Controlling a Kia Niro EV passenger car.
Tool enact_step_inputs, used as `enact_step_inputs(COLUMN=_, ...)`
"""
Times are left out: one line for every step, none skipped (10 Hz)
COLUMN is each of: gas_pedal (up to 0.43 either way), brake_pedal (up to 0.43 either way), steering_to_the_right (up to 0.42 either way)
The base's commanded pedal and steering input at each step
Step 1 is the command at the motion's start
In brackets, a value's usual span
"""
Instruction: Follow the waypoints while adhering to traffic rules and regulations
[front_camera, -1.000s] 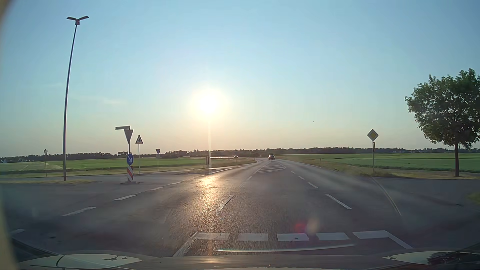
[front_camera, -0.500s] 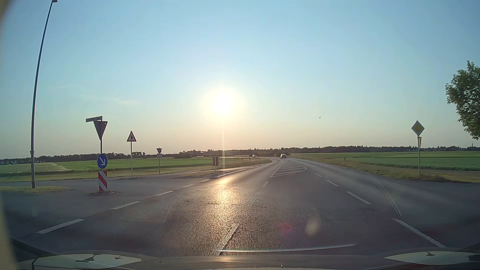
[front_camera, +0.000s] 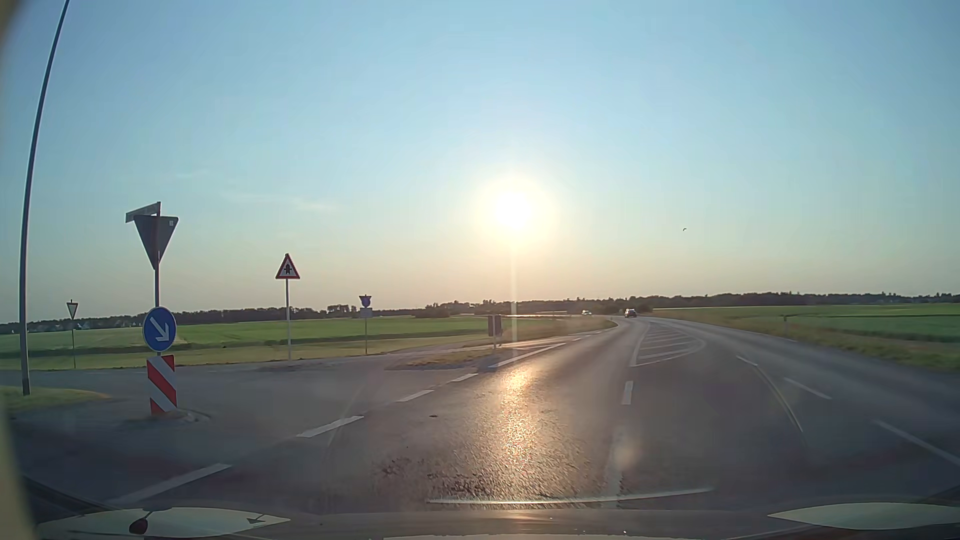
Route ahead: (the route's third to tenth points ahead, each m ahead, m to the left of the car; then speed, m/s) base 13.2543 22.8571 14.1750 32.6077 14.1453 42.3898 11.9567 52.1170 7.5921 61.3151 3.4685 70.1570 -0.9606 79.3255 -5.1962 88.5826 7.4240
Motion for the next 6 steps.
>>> enact_step_inputs(gas_pedal=0.000, brake_pedal=0.189, steering_to_the_right=-0.210)
enact_step_inputs(gas_pedal=0.000, brake_pedal=0.146, steering_to_the_right=-0.221)
enact_step_inputs(gas_pedal=0.000, brake_pedal=0.043, steering_to_the_right=-0.230)
enact_step_inputs(gas_pedal=0.000, brake_pedal=0.018, steering_to_the_right=-0.237)
enact_step_inputs(gas_pedal=0.000, brake_pedal=0.012, steering_to_the_right=-0.250)
enact_step_inputs(gas_pedal=0.000, brake_pedal=0.018, steering_to_the_right=-0.265)
